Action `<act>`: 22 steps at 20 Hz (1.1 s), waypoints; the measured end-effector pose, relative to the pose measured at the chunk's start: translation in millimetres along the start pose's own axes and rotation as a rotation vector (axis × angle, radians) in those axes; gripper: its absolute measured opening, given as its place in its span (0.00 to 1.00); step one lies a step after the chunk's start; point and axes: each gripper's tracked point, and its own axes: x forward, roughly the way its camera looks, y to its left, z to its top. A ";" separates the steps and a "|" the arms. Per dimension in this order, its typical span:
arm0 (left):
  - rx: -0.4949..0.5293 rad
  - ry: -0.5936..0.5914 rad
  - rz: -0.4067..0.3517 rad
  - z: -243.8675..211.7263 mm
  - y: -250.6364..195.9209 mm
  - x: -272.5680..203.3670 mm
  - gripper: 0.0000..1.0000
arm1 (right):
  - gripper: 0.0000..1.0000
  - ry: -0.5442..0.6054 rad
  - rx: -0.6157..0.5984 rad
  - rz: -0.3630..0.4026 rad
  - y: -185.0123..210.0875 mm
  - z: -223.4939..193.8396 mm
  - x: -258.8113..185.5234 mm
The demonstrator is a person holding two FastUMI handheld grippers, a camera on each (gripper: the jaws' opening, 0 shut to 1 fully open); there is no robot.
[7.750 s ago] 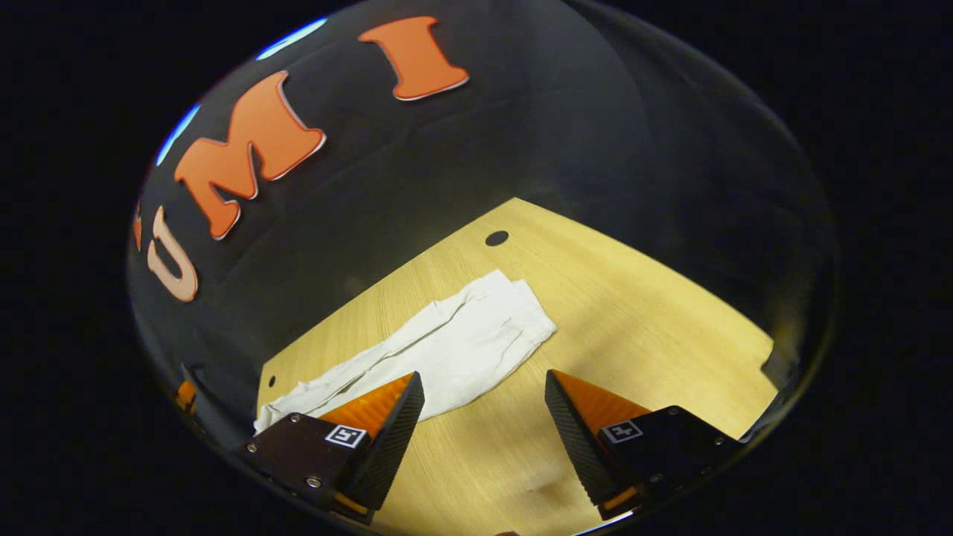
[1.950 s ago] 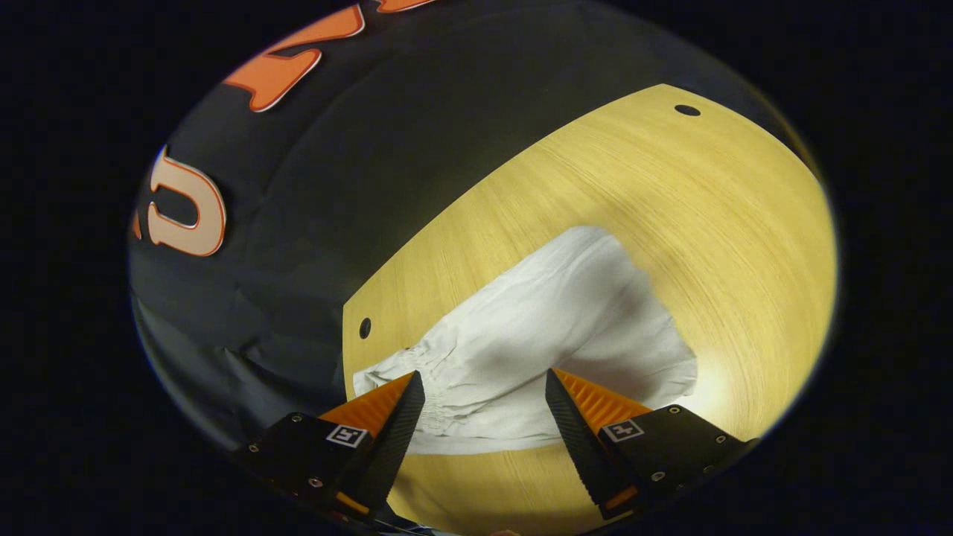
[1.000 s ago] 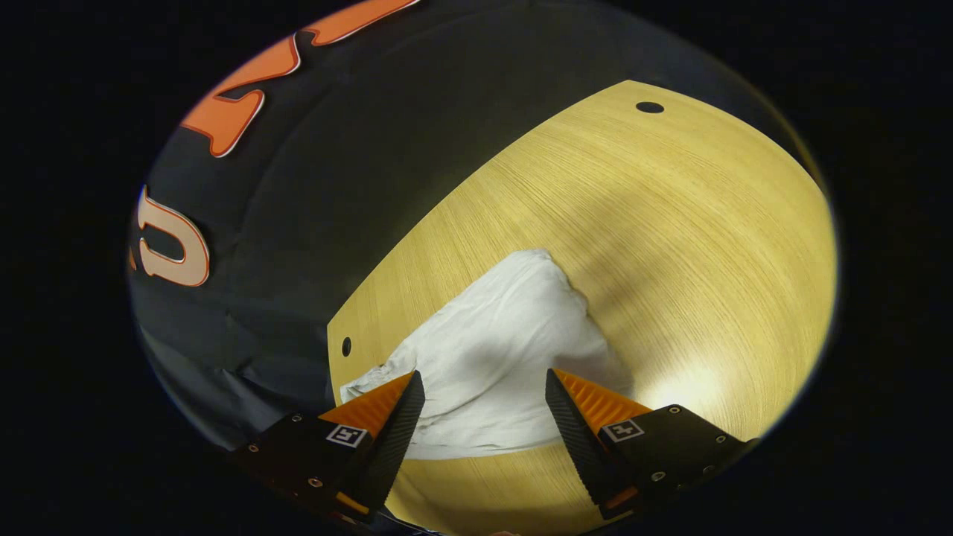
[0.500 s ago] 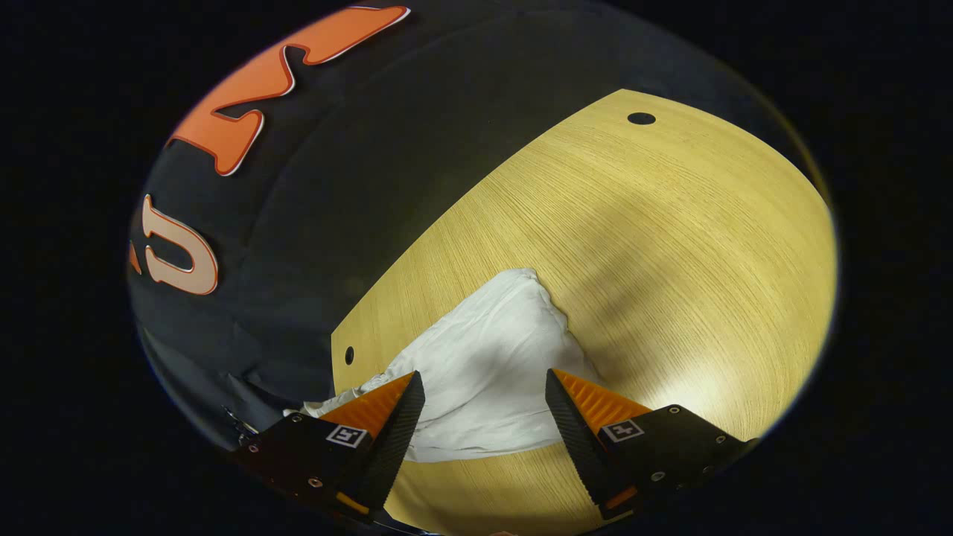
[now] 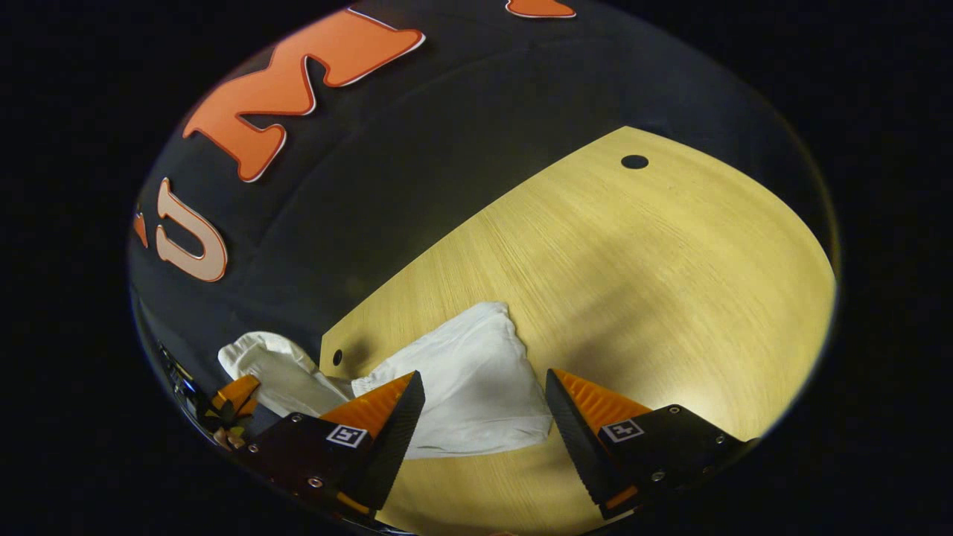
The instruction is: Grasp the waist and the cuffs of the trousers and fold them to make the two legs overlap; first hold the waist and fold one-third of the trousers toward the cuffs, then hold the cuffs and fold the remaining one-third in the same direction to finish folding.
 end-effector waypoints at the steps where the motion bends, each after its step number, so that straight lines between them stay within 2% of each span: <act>1: 0.014 0.013 -0.016 -6.3 -16.3 6.6 0.04 | 0.98 -0.013 -0.010 -0.007 -8.5 4.4 -5.2; 2: 0.029 0.027 -0.032 -14.1 -31.9 12.0 0.06 | 0.98 -0.024 -0.017 -0.015 -17.3 8.0 -10.5; 5: 0.086 0.078 -0.073 -42.2 -74.6 25.9 0.02 | 0.98 -0.056 -0.026 -0.040 -44.3 16.5 -25.4; 10: 0.186 0.167 -0.145 -94.3 -137.5 53.6 0.06 | 0.98 -0.083 -0.032 -0.084 -89.4 24.5 -45.3; 12: 0.214 0.213 -0.165 -120.6 -158.2 70.7 0.04 | 0.98 -0.094 -0.039 -0.108 -106.4 25.7 -51.6; 16: 0.272 0.326 -0.191 -164.0 -170.5 105.6 0.06 | 0.98 -0.106 -0.048 -0.135 -127.7 25.9 -61.0; 20: 0.369 0.426 -0.154 -221.3 -163.8 140.7 0.04 | 0.98 -0.115 -0.023 -0.151 -142.0 24.4 -69.1; 21: 0.395 0.448 -0.135 -236.2 -160.8 146.0 0.07 | 0.98 -0.115 -0.019 -0.155 -143.0 24.2 -69.1; 22: 0.415 0.463 -0.130 -248.3 -158.4 152.4 0.04 | 0.98 -0.115 -0.016 -0.155 -144.3 23.6 -69.9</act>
